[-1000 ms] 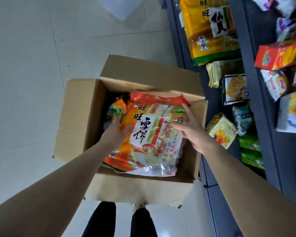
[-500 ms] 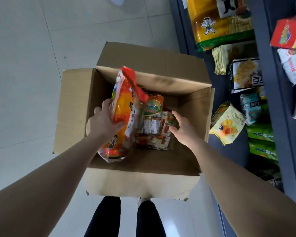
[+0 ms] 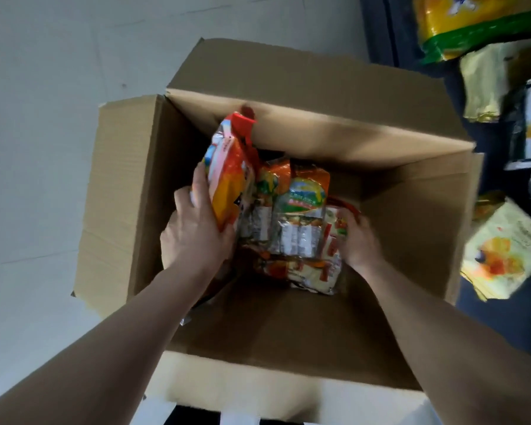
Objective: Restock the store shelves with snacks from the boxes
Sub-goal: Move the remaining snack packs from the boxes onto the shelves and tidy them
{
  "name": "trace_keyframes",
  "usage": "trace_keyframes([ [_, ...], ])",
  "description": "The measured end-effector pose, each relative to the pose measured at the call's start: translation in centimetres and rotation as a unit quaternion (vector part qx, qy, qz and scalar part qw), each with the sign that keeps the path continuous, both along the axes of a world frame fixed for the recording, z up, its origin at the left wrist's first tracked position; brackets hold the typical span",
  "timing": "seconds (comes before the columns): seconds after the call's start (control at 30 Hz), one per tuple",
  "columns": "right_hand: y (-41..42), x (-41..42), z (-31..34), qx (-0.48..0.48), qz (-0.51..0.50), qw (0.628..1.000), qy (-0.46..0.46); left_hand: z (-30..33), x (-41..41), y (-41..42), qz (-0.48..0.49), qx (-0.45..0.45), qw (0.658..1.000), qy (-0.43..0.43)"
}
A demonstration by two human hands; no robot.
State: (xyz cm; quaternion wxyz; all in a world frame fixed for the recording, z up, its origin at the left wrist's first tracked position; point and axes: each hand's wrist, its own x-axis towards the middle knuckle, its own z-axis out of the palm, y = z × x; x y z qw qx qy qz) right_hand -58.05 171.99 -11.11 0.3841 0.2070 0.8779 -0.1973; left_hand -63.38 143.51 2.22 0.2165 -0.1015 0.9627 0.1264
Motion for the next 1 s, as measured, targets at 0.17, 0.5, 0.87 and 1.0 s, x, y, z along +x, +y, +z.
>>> trace_keyframes([
  [0.17, 2.1, -4.3, -7.3, 0.015, 0.009, 0.999, -0.033, -1.5, -0.8, -1.4, -0.004, -0.036, 0.999, 0.017],
  [0.5, 2.5, -5.4, -8.1, 0.076, 0.106, 0.981, -0.143, -1.9, -1.3, -1.7, -0.029, -0.051, 0.998, 0.019],
  [0.87, -1.5, -2.0, 6.4, 0.038, -0.028, 0.990, -0.136, 3.7, 0.6, 1.6, -0.029, -0.015, 0.999, -0.040],
  [1.0, -1.8, -0.4, 13.6, 0.071, -0.076, 0.989, -0.106, 8.4, 2.1, 2.2, 0.015, 0.005, 0.998, -0.053],
])
